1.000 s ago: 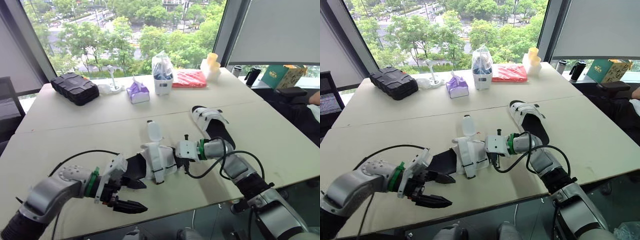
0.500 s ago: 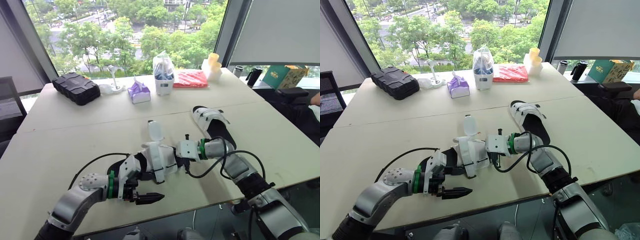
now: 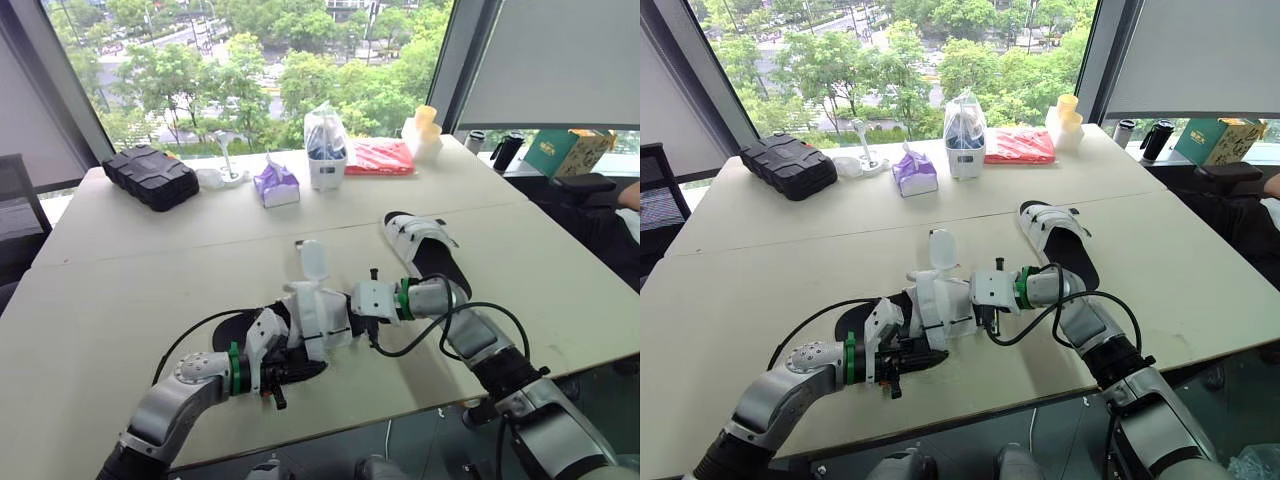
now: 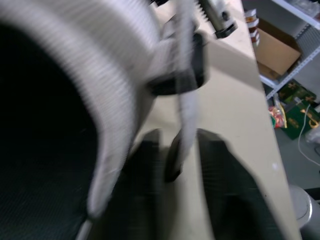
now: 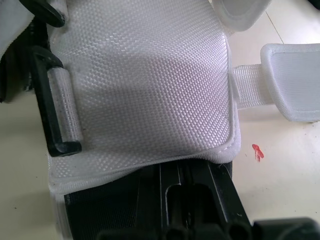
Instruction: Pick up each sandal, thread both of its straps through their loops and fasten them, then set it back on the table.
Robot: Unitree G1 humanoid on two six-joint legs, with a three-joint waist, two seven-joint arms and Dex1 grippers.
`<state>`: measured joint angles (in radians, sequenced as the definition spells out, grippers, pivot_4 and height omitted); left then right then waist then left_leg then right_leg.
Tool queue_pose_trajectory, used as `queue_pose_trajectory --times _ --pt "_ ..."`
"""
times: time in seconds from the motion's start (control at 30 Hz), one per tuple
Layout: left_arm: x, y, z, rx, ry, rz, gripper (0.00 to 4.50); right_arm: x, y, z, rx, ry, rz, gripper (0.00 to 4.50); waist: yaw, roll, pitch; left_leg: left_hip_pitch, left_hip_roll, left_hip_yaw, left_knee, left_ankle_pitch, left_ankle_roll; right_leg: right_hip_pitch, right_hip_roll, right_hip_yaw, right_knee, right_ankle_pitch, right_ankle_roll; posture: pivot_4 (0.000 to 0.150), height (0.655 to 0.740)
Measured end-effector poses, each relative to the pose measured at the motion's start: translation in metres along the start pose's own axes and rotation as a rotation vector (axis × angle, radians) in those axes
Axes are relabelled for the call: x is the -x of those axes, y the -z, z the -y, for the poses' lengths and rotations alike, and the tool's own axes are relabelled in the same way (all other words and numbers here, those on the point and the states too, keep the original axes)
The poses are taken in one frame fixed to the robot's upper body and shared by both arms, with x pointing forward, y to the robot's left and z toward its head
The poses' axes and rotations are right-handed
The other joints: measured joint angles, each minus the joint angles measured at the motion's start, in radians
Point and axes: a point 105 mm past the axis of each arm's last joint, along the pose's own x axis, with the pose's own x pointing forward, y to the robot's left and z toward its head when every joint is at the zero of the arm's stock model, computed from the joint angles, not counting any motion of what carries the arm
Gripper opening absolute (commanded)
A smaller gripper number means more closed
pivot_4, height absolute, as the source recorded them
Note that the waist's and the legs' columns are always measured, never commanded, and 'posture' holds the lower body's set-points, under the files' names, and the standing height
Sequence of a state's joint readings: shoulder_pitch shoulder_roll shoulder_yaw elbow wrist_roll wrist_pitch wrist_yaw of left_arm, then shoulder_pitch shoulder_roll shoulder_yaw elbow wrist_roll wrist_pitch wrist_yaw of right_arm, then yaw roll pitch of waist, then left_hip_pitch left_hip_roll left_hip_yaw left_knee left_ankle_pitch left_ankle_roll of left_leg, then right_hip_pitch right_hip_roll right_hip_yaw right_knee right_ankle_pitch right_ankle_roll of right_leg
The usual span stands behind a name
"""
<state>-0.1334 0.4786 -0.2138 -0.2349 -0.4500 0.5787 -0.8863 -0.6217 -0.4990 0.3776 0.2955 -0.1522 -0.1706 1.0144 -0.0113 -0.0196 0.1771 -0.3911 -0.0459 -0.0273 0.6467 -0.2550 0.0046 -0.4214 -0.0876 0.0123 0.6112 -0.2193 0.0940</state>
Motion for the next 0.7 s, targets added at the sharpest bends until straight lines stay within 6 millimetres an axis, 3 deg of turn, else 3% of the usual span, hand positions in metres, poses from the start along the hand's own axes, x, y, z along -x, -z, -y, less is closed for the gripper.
queue_pose_trajectory --times 0.27,0.47,0.7 --pt "0.013 0.01 0.013 -0.099 0.097 -0.118 0.06 0.0 -0.001 -0.001 -0.001 0.002 0.002 0.0 -0.001 0.0 0.0 0.0 0.0 0.0 -0.001 0.0 0.0 -0.001 0.0 0.0 -0.001 0.0 -0.001 0.15 0.74" --pt "0.021 0.021 0.034 -0.287 0.232 -0.204 0.06 0.001 -0.001 -0.002 0.0 0.002 0.003 0.0 -0.001 0.002 -0.001 0.0 0.001 0.0 -0.004 -0.001 0.0 -0.001 -0.001 0.0 -0.003 -0.001 -0.002 0.15 0.74" --pt "0.017 0.023 0.042 -0.568 0.296 -0.184 0.06 0.003 0.0 -0.003 0.001 0.0 -0.006 0.0 0.001 0.004 -0.002 -0.001 0.001 0.0 -0.004 -0.001 0.0 0.001 -0.002 0.0 -0.008 -0.001 -0.002 0.15 0.74"
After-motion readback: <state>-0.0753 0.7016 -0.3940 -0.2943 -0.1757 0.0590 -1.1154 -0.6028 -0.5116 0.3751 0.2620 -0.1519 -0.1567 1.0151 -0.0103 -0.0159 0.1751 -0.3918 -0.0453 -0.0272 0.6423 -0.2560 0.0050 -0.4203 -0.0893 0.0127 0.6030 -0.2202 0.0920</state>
